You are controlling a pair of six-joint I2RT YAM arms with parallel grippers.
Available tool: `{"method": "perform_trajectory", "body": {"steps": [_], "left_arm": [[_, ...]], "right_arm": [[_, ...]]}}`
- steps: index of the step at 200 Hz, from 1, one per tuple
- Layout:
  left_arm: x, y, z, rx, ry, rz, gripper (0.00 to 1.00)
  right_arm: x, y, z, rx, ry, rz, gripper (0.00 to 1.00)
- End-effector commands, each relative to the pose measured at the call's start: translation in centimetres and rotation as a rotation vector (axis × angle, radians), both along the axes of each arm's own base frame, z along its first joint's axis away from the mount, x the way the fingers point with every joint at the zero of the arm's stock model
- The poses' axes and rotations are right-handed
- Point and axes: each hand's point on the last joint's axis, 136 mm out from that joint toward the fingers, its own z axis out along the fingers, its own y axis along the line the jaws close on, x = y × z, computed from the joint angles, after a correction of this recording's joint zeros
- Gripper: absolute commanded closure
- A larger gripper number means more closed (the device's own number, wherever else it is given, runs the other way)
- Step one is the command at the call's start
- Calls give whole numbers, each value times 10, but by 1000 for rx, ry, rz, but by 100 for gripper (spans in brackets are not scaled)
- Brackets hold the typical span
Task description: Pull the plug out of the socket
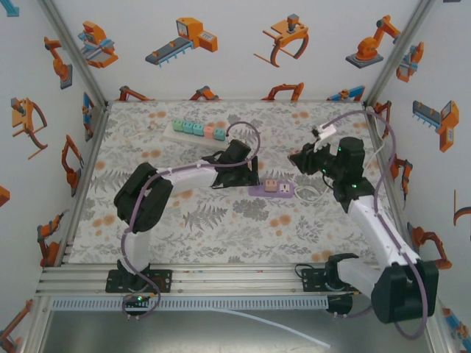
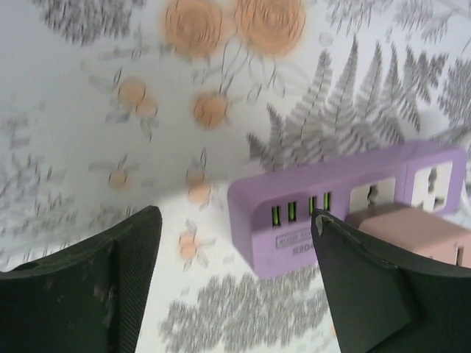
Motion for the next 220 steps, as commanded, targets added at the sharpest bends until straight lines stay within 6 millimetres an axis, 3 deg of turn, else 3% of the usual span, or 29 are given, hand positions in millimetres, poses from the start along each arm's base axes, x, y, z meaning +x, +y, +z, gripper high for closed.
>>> {"method": "perform_trajectory", "body": {"steps": [1,13,40,57,71,106,148,197,220], "left_arm": [[-8,9,55,-67,-49,-28,16],[-9,14,86,-114,-106,-31,12],[-28,24,148,-209,-243,-118,4],[-47,31,173,-256,-314,-200,0],[-61,37,185,-278,-357,-248,3],[-86,57,183,-274,-378,-290,3],[-96,67,168,-279,-362,-276,3],[-90,59,159,-247,-322,-260,3],[-88,57,156,-231,-320,-251,3]], "right_arm": [[-10,-45,-1,362,279,-408,100],[-27,-52,-12,439,385,-482,100],[-59,-45,-47,445,571,-510,100],[-68,-37,-77,413,635,-491,100],[-70,-26,-97,434,676,-439,100],[-66,-1,-129,492,699,-341,100],[-68,1,-177,436,714,-355,100],[-78,1,-220,323,798,-392,86],[-85,-5,-235,287,858,-446,65]]}}
